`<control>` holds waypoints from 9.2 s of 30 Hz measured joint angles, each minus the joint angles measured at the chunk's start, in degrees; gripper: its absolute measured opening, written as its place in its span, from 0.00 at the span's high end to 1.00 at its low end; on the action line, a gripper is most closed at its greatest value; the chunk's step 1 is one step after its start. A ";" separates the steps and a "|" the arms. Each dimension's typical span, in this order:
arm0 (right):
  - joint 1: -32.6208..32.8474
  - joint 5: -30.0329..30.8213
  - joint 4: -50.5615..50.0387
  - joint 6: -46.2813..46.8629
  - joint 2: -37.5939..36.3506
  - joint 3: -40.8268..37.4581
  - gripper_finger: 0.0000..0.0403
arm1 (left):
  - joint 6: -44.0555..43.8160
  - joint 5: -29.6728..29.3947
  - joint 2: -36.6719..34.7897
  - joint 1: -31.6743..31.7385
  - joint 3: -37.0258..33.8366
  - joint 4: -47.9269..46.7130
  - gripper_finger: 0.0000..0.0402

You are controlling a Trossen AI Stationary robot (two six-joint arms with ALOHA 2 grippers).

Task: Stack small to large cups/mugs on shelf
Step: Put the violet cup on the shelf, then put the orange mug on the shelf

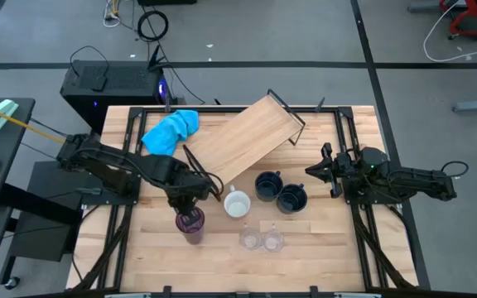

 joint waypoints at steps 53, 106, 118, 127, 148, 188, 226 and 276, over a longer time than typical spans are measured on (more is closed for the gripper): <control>0.01 0.00 -0.02 0.00 0.00 0.00 0.90 | 22.93 -11.06 16.23 21.28 49.77 -20.99 0.96; 0.01 0.00 -0.03 -0.01 0.00 0.01 0.90 | 23.76 -12.65 15.07 23.47 44.22 -20.95 0.90; 0.01 0.00 -0.03 -0.01 -0.01 0.02 0.90 | 23.51 -12.87 15.07 23.47 44.22 -20.97 0.87; 0.02 0.00 -0.03 -0.01 0.00 0.00 0.90 | 23.43 -12.34 15.07 22.90 44.22 -20.97 0.70; 0.02 0.00 -0.03 -0.01 -0.02 0.00 0.90 | 20.91 -7.76 15.09 21.96 44.24 -20.99 0.61; 0.01 0.00 -0.04 0.01 -0.01 0.02 0.90 | 23.72 -9.03 14.46 20.85 44.30 -20.97 0.62; 0.02 0.00 -0.16 0.00 -0.01 0.00 0.90 | 29.48 -13.61 12.30 20.82 44.22 -20.99 0.71; 0.00 0.00 -0.23 0.01 -0.02 0.00 0.90 | 43.55 -20.26 -30.97 3.51 -13.41 22.49 0.92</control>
